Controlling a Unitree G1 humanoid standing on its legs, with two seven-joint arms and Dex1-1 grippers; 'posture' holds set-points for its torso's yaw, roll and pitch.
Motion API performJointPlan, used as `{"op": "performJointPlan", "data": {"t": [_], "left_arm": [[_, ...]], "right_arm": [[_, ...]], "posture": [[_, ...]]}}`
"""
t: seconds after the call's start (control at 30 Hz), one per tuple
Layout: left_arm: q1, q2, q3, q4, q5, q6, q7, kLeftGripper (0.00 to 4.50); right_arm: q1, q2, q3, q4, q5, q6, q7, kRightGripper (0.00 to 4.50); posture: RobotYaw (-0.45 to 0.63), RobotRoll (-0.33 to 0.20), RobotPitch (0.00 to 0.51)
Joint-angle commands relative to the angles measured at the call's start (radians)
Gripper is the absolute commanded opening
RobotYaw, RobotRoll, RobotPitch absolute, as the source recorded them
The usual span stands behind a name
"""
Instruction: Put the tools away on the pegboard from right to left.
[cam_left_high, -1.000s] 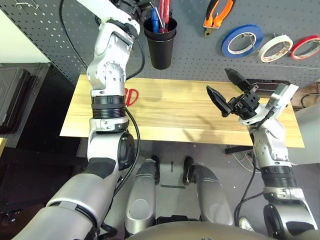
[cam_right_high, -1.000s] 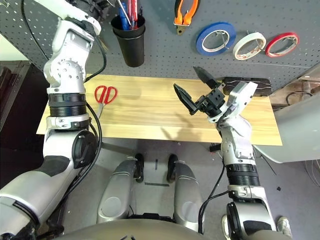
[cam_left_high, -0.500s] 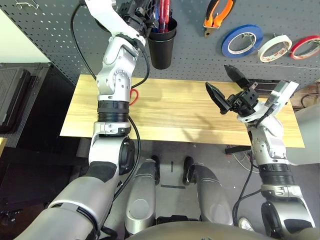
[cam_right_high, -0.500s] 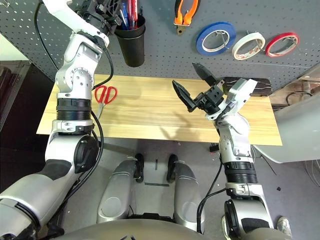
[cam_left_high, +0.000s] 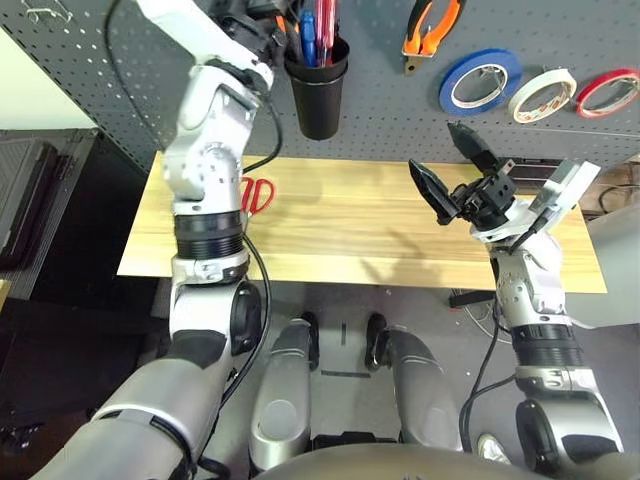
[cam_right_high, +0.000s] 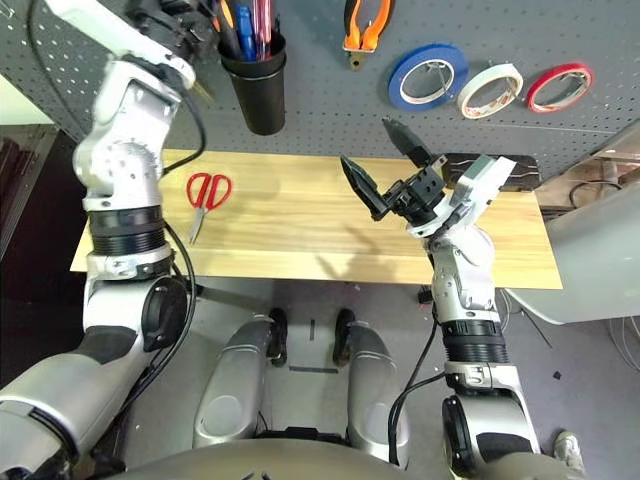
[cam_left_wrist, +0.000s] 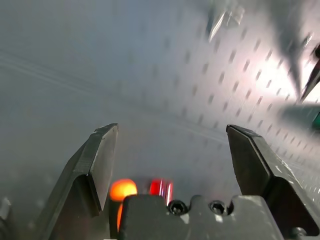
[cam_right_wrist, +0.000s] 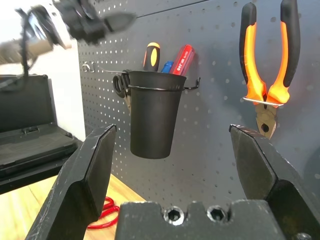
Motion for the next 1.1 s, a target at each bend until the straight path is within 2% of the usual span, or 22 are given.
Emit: {"op": "performJointPlan", "data": {"t": [0.03, 0.17, 0.37, 0.47, 0.57, 0.7, 0.83, 1.1], "left_arm": [[0.067, 0.062, 0.027, -0.163, -0.091, 0.156, 0.045, 4.42], [0.209, 0.155, 0.055, -0.304, -0.177, 0.311, 0.063, 4.42], [0.474, 0.249, 0.056, -0.435, -0.241, 0.438, 0.043, 4.42], [0.604, 0.292, 0.002, -0.452, -0.188, 0.431, 0.004, 4.42], [0.682, 0.311, -0.067, -0.401, -0.091, 0.378, -0.016, 4.42], [0.701, 0.292, -0.121, -0.262, 0.030, 0.298, -0.016, 4.42], [0.675, 0.279, -0.186, -0.074, 0.152, 0.204, -0.038, 4.42], [0.501, 0.225, -0.202, 0.394, 0.328, -0.009, -0.033, 4.42]], "right_arm": [[0.016, -0.003, 0.012, -0.005, 0.006, 0.017, 0.010, 4.50], [0.036, -0.029, 0.036, -0.006, -0.013, 0.076, 0.013, 4.50], [0.062, -0.068, 0.085, -0.021, -0.053, 0.164, 0.012, 4.50], [0.070, -0.080, 0.115, -0.034, -0.083, 0.209, -0.003, 4.50], [0.072, -0.105, 0.162, -0.050, -0.136, 0.326, -0.047, 4.50], [0.057, -0.118, 0.202, -0.069, -0.186, 0.425, -0.099, 4.50], [0.049, -0.137, 0.235, -0.108, -0.213, 0.541, -0.125, 4.50], [0.059, -0.143, 0.243, -0.189, -0.217, 0.653, -0.164, 4.50]], "posture": [[0.10, 0.000, 0.265], [0.13, 0.000, 0.279], [0.16, 0.000, 0.303], [0.17, 0.000, 0.315], [0.16, 0.000, 0.328], [0.16, 0.000, 0.338], [0.14, 0.000, 0.342], [0.09, 0.000, 0.345]]}}
